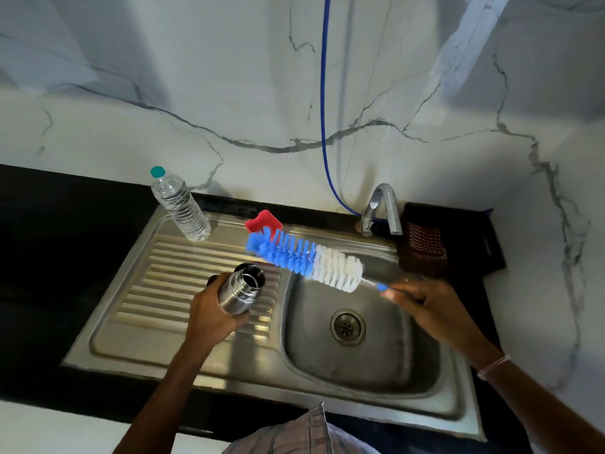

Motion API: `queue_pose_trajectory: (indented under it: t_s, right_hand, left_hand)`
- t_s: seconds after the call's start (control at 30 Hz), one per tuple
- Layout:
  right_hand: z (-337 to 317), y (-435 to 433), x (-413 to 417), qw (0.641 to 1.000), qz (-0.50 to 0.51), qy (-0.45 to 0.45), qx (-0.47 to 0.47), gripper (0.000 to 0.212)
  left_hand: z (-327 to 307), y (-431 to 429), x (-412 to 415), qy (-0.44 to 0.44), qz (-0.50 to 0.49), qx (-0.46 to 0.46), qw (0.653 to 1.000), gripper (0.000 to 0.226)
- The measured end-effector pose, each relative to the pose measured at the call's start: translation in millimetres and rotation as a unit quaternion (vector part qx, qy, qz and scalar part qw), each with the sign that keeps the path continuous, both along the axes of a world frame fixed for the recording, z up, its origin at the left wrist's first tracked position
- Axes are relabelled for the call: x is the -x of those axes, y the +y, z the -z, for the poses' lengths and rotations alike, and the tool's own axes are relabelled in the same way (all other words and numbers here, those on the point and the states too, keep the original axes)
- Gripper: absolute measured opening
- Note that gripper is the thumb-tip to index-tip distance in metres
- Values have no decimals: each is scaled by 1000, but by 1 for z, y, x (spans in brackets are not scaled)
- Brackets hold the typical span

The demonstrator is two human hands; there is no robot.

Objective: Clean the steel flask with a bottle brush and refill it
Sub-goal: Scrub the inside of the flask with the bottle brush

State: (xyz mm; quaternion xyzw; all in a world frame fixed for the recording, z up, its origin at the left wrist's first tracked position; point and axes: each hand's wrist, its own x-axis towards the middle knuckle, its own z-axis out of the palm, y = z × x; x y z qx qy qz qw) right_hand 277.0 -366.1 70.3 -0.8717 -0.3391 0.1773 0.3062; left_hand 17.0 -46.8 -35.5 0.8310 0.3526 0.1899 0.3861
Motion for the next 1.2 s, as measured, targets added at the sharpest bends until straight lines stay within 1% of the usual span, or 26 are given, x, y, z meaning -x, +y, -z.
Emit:
queue_pose_trajectory:
  t_s: [0.07, 0.13, 0.17, 0.2, 0.27, 0.33, 0.43, 0.53, 0.6, 0.67, 0.73, 0.8, 0.83, 0.93, 1.07, 1.13, 1.2]
  right_hand:
    - [15, 0, 16, 997, 6, 63, -44, 34]
    - [21, 4, 34, 989, 20, 114, -90, 12]
    - [25, 7, 41, 982, 33, 143, -120, 13]
    - [31, 9, 46, 975, 39, 171, -137, 19]
    - [42, 12, 56, 967, 48, 200, -149, 20]
    - [51, 16, 62, 964, 61, 207, -155, 18]
    - [61, 22, 71, 960, 85, 211, -163, 16]
    - [68, 26, 77, 956, 93, 219, -172, 22]
    - [71, 29, 80, 952, 93, 229, -180, 17]
    - [73, 29, 81, 949, 98, 235, -185, 16]
    - [74, 30, 83, 947, 108, 234, -191, 21]
    - [75, 30, 85, 945, 112, 230, -203, 32]
    - [74, 30, 86, 944, 114, 228, -209, 34]
    - [72, 29, 89, 945, 115, 228, -205, 25]
    - [70, 28, 92, 942, 117, 242, -202, 22]
    - [71, 27, 92, 942, 121, 241, -201, 21]
    - [72, 25, 90, 942, 128, 241, -196, 16]
  left_hand:
    - [-2, -8, -5, -30, -11, 27, 999, 75]
    - [-6, -17, -11, -59, -22, 53, 997, 75]
    - [-8, -22, -14, -72, -24, 64, 995, 73]
    - [-9, -27, -16, -83, -24, 70, 994, 70]
    - [-9, -34, -21, -98, -20, 78, 992, 66]
    - [-9, -37, -23, -101, -19, 88, 991, 66]
    - [-8, -39, -23, -79, -22, 79, 994, 66]
    - [-8, -39, -22, -72, -30, 62, 995, 70]
    - [-8, -37, -21, -72, -34, 57, 995, 71]
    - [-8, -36, -21, -73, -29, 56, 995, 71]
    - [-8, -35, -21, -80, -26, 57, 995, 71]
    - [-9, -33, -21, -87, -19, 57, 994, 70]
    - [-9, -33, -22, -91, -15, 55, 994, 70]
    - [-9, -32, -23, -96, -10, 61, 993, 71]
    - [-13, -33, -25, -105, -12, 69, 992, 68]
    - [-15, -33, -27, -97, -13, 65, 993, 64]
    - [-16, -32, -29, -82, -19, 74, 994, 61]
